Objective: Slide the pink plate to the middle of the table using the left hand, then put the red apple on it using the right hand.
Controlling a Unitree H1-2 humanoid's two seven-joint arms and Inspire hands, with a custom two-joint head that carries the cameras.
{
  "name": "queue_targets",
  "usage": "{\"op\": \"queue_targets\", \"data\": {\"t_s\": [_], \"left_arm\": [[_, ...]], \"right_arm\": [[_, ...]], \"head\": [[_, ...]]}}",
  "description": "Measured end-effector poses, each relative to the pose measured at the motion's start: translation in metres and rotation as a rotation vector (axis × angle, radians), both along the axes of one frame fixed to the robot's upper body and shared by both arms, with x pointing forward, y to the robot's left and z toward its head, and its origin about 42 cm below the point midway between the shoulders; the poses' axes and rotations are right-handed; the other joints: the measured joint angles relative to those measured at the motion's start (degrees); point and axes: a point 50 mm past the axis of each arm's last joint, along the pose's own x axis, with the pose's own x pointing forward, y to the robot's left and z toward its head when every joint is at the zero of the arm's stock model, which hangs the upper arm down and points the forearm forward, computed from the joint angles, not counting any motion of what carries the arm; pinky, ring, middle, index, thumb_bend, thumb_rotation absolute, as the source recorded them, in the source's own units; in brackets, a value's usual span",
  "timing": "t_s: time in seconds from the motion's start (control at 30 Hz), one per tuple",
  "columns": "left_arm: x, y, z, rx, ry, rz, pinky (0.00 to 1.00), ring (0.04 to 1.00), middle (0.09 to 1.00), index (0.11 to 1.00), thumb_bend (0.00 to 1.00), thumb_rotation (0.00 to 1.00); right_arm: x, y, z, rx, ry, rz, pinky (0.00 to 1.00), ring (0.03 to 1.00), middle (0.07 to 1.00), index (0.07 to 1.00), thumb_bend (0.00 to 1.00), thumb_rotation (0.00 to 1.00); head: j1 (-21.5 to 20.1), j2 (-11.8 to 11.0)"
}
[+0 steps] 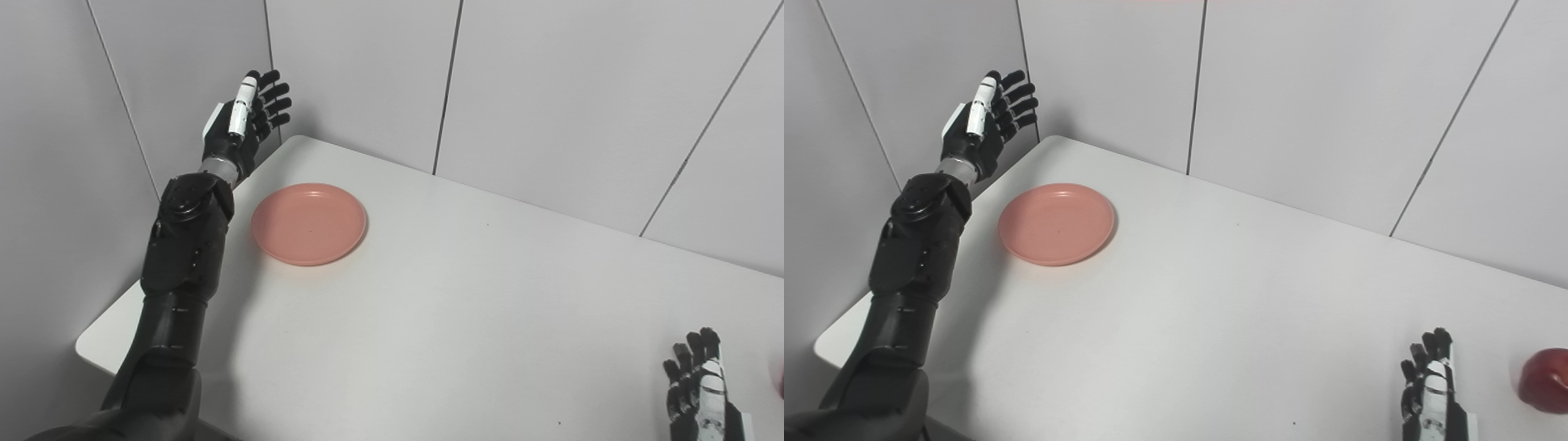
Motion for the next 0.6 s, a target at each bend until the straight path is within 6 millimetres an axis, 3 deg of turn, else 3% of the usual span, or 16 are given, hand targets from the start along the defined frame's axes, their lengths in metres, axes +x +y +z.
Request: {"op": "queue_targets", "data": {"t_s": [0.6], "left_arm": [[-0.003,0.033,-0.027,-0.053,0.039,0.058,0.83,0.847,0.851,0.820,0.28,1.00]], "right_arm": [[0.000,-0.001,0.003,0.006,0.005,0.006,1.00,1.000,1.000,1.000,0.03,1.00]], "head": [[0.35,0.44]]}}
